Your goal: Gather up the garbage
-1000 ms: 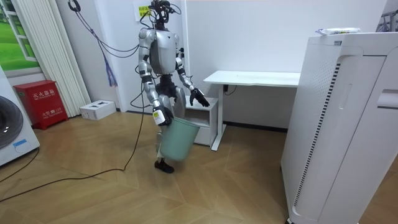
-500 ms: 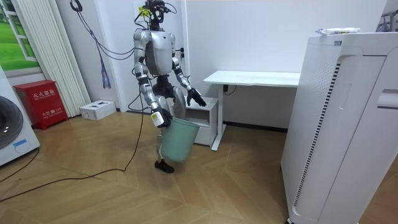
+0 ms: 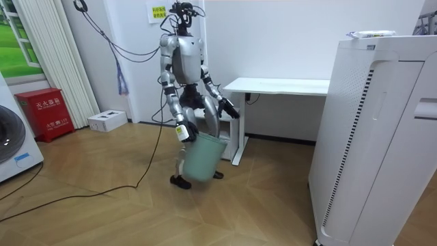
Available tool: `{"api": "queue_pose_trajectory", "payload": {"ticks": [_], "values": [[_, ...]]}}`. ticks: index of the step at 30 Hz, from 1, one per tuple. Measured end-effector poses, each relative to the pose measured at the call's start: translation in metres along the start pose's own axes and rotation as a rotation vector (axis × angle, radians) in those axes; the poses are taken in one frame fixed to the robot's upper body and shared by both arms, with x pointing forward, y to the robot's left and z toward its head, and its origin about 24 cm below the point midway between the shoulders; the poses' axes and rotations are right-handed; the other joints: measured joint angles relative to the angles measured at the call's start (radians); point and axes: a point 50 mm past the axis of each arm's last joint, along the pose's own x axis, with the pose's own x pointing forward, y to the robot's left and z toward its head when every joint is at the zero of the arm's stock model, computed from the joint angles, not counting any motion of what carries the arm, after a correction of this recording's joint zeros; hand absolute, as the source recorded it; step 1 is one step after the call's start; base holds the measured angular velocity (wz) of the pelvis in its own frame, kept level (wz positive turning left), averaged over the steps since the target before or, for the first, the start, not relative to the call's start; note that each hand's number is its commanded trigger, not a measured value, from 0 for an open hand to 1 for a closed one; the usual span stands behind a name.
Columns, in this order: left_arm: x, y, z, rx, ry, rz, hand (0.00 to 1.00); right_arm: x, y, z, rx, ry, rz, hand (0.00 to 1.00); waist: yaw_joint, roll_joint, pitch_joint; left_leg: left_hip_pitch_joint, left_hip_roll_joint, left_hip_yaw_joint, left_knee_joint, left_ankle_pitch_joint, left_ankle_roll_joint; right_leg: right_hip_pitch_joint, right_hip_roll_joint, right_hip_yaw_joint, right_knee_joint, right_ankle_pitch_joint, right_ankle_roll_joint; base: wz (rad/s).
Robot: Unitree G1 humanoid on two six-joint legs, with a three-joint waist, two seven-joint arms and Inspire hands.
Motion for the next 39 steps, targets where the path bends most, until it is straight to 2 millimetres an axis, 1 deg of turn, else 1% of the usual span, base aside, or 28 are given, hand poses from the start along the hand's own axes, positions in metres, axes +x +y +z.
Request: {"api": "queue_pose_trajectory", "payload": {"ticks": [1,2,3,4,5,6,7,8,9,10,11,12,13,14,15,16,17,19,21,23,24,26,27,28,30,33,36,39], "values": [[0.002,0.001,0.003,0.003,-0.009,0.001,0.0,0.001,-0.003,0.004,0.007,-0.006,-0.018,1.0,-0.003,-0.006,0.0024,0.006,-0.016,0.007,0.016,-0.024,0.009,-0.041,-0.025,-0.019,0.125,-0.008,0.013,-0.12],[0.001,0.001,0.003,0.012,-0.009,-0.002,0.0,0.003,-0.006,0.007,0.029,-0.011,-0.045,1.0,-0.008,0.003,0.0027,0.015,-0.016,0.014,0.034,-0.047,0.017,-0.101,-0.043,-0.021,0.266,0.032,0.028,-0.1],[0.001,0.001,0.002,0.011,-0.008,-0.002,0.0,0.003,-0.008,0.008,0.045,-0.011,-0.061,1.0,-0.009,0.007,0.0022,0.024,-0.014,0.014,0.041,-0.053,0.017,-0.125,-0.049,-0.019,0.325,0.063,0.033,0.0],[0.0,0.001,0.0,0.009,-0.005,0.005,0.0,0.002,-0.011,0.006,0.071,-0.008,-0.081,1.0,-0.012,0.006,0.0041,0.052,-0.015,0.013,0.043,-0.073,0.02,-0.169,-0.056,-0.018,0.434,0.135,0.034,-0.03],[-0.002,-0.001,-0.003,0.006,0.001,0.008,0.0,0.002,-0.012,0.008,0.078,-0.013,-0.083,1.0,-0.009,0.011,0.0045,0.073,-0.012,0.006,0.043,-0.095,0.026,-0.2,-0.058,-0.023,0.502,0.203,0.031,-0.07],[-0.003,-0.003,-0.005,0.001,0.003,0.013,0.0,0.003,-0.012,0.01,0.079,-0.021,-0.082,1.0,-0.007,0.025,0.0072,0.08,-0.008,0.0,0.043,-0.1,0.021,-0.213,-0.057,-0.026,0.515,0.208,0.029,-0.04],[-0.005,-0.006,-0.006,-0.002,0.008,0.009,0.0,0.003,-0.011,0.014,0.08,-0.04,-0.076,1.0,-0.007,0.031,0.0095,0.084,0.003,-0.003,0.044,-0.109,0.018,-0.243,-0.057,-0.045,0.513,0.186,0.027,0.15],[-0.005,-0.01,-0.006,0.004,0.006,-0.003,0.0,0.004,-0.01,0.019,0.087,-0.065,-0.075,1.0,-0.013,0.037,0.0154,0.09,0.013,-0.023,0.042,-0.112,0.014,-0.263,-0.054,-0.066,0.462,0.149,0.022,0.29],[-0.005,-0.011,-0.006,0.008,0.004,-0.009,0.0,0.004,-0.011,0.02,0.092,-0.073,-0.077,1.0,-0.016,0.047,0.0202,0.094,0.022,-0.031,0.041,-0.114,0.012,-0.265,-0.049,-0.075,0.42,0.141,0.023,0.4],[-0.005,-0.011,-0.004,0.009,-0.004,-0.009,0.0,0.004,-0.011,0.021,0.096,-0.077,-0.078,1.0,-0.018,0.055,0.0198,0.1,0.035,-0.052,0.037,-0.119,0.003,-0.272,-0.033,-0.075,0.302,0.137,0.025,0.41],[-0.004,-0.008,-0.001,0.013,-0.021,-0.003,0.0,0.004,-0.01,0.021,0.095,-0.082,-0.076,1.0,-0.021,0.056,0.019,0.108,0.041,-0.074,0.027,-0.121,-0.007,-0.269,-0.022,-0.07,0.162,0.14,0.024,0.41],[-0.003,-0.006,0.002,0.017,-0.032,0.001,0.0,0.004,-0.01,0.021,0.095,-0.084,-0.076,1.0,-0.025,0.054,0.0185,0.114,0.041,-0.084,0.019,-0.12,-0.012,-0.26,-0.021,-0.069,0.086,0.151,0.024,0.47],[-0.001,-0.003,0.007,0.033,-0.057,0.004,0.0,0.004,-0.009,0.021,0.094,-0.086,-0.075,1.0,-0.028,0.051,0.0165,0.129,0.041,-0.095,0.008,-0.124,-0.024,-0.239,-0.011,-0.066,-0.042,0.244,0.037,0.59],[0.001,-0.004,0.011,0.043,-0.07,-0.001,0.0,0.003,-0.01,0.018,0.084,-0.078,-0.078,1.0,-0.037,0.07,0.0092,0.143,0.058,-0.112,0.001,-0.129,-0.04,-0.21,0.012,-0.072,-0.075,0.268,0.028,0.49],[0.001,-0.004,0.013,0.045,-0.079,-0.002,0.0,0.003,-0.01,0.018,0.081,-0.074,-0.079,1.0,-0.033,0.069,0.0096,0.152,0.065,-0.118,-0.007,-0.129,-0.048,-0.191,0.022,-0.074,-0.093,0.269,0.024,0.26],[0.002,-0.002,0.016,0.047,-0.09,0.002,0.0,0.004,-0.01,0.019,0.066,-0.073,-0.073,1.0,-0.031,0.08,0.0074,0.171,0.074,-0.121,-0.025,-0.124,-0.06,-0.167,0.038,-0.082,-0.114,0.274,0.016,0.0],[0.003,0.0,0.018,0.05,-0.099,0.007,0.0,0.005,-0.009,0.02,0.053,-0.073,-0.063,1.0,-0.032,0.082,0.0078,0.189,0.077,-0.124,-0.048,-0.119,-0.071,-0.149,0.047,-0.087,-0.132,0.273,0.008,-0.04],[0.004,0.001,0.022,0.065,-0.118,0.006,0.0,0.005,-0.007,0.023,0.026,-0.082,-0.046,1.0,-0.033,0.079,0.0092,0.215,0.082,-0.123,-0.088,-0.111,-0.082,-0.146,0.054,-0.088,-0.133,0.268,0.0,-0.06],[0.004,0.0,0.025,0.08,-0.132,-0.001,0.0,0.006,-0.006,0.025,0.007,-0.087,-0.027,1.0,-0.031,0.066,0.0142,0.24,0.091,-0.118,-0.124,-0.105,-0.092,-0.141,0.065,-0.083,-0.139,0.263,-0.006,-0.15],[0.004,0.0,0.024,0.079,-0.129,-0.006,0.0,0.006,-0.004,0.024,-0.004,-0.086,-0.013,1.0,-0.029,0.055,0.0105,0.256,0.095,-0.111,-0.139,-0.104,-0.095,-0.126,0.073,-0.079,-0.158,0.259,-0.014,-0.15],[0.004,0.0,0.025,0.079,-0.129,-0.007,0.0,0.006,-0.003,0.024,-0.011,-0.086,-0.007,1.0,-0.028,0.051,0.0118,0.257,0.097,-0.113,-0.138,-0.104,-0.095,-0.12,0.076,-0.079,-0.165,0.259,-0.014,-0.08],[0.004,0.0,0.028,0.087,-0.145,-0.008,0.0,0.006,-0.002,0.025,-0.023,-0.09,0.008,1.0,-0.033,0.035,0.0127,0.261,0.102,-0.118,-0.138,-0.106,-0.098,-0.108,0.082,-0.081,-0.181,0.26,-0.016,0.0],[0.004,0.0,0.029,0.086,-0.15,-0.008,0.0,0.006,-0.002,0.025,-0.023,-0.092,0.009,1.0,-0.033,0.032,0.0151,0.266,0.102,-0.12,-0.139,-0.106,-0.098,-0.102,0.082,-0.082,-0.184,0.26,-0.016,0.0],[0.004,0.0,0.031,0.086,-0.16,-0.007,0.0,0.006,-0.002,0.026,-0.022,-0.093,0.01,1.0,-0.036,0.031,0.0146,0.277,0.102,-0.124,-0.143,-0.107,-0.1,-0.092,0.082,-0.082,-0.187,0.26,-0.016,0.0],[0.005,0.002,0.035,0.085,-0.182,0.002,0.0,0.006,-0.002,0.026,-0.023,-0.098,0.01,1.0,-0.035,0.032,0.0147,0.291,0.105,-0.123,-0.159,-0.108,-0.101,-0.081,0.086,-0.081,-0.197,0.261,-0.015,0.0],[0.004,0.012,0.049,0.093,-0.254,0.047,0.0,0.006,-0.002,0.031,-0.033,-0.124,0.012,1.0,-0.036,0.04,0.0135,0.295,0.108,-0.123,-0.166,-0.108,-0.101,-0.083,0.09,-0.079,-0.196,0.261,-0.016,-0.01],[0.001,0.014,0.06,0.082,-0.314,0.072,0.0,0.006,-0.002,0.031,-0.04,-0.126,0.015,1.0,-0.032,0.056,0.0103,0.299,0.11,-0.123,-0.166,-0.109,-0.103,-0.082,0.091,-0.081,-0.191,0.26,-0.019,-0.02],[0.001,0.013,0.067,0.091,-0.355,0.078,0.0,0.006,0.0,0.031,-0.054,-0.126,0.025,1.0,-0.024,0.06,0.0097,0.307,0.112,-0.122,-0.166,-0.109,-0.103,-0.084,0.089,-0.084,-0.172,0.249,-0.024,-0.03]]}}
